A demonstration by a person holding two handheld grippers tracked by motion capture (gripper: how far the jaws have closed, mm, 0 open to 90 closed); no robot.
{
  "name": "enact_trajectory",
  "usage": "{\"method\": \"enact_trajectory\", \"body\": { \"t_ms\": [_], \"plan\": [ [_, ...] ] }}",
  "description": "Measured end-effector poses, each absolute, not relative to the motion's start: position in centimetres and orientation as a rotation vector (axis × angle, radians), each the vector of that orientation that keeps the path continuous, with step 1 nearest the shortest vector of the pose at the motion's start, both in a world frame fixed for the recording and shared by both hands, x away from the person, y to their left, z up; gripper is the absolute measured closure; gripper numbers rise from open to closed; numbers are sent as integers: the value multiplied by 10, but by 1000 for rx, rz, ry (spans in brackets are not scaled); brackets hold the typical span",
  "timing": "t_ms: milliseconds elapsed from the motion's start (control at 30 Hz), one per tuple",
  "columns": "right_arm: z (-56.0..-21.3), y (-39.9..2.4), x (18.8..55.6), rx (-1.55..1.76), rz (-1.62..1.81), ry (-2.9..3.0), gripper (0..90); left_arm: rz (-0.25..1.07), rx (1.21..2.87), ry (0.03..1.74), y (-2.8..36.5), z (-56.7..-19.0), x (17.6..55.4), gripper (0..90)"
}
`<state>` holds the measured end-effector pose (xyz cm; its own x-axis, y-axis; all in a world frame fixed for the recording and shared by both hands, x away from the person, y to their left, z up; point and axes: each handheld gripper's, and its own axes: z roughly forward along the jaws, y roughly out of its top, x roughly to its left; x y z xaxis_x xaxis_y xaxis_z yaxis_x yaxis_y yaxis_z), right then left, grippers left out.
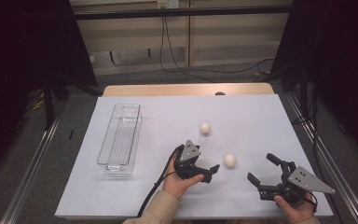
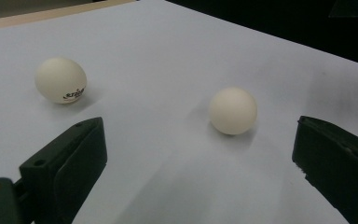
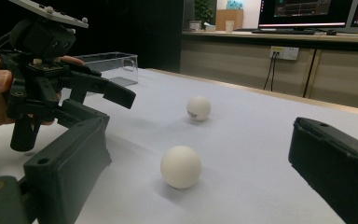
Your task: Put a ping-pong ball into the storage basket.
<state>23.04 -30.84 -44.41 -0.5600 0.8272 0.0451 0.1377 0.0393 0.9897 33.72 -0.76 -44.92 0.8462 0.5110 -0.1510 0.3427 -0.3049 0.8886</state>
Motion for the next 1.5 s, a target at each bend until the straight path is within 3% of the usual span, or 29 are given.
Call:
{"method": "enact_trajectory", "body": {
  "t_ms": [1500],
  "plan": [
    [-444, -309, 231, 973, 1567, 1752, 41, 171, 1989, 632, -29, -452, 344, 31]
  ]
}}
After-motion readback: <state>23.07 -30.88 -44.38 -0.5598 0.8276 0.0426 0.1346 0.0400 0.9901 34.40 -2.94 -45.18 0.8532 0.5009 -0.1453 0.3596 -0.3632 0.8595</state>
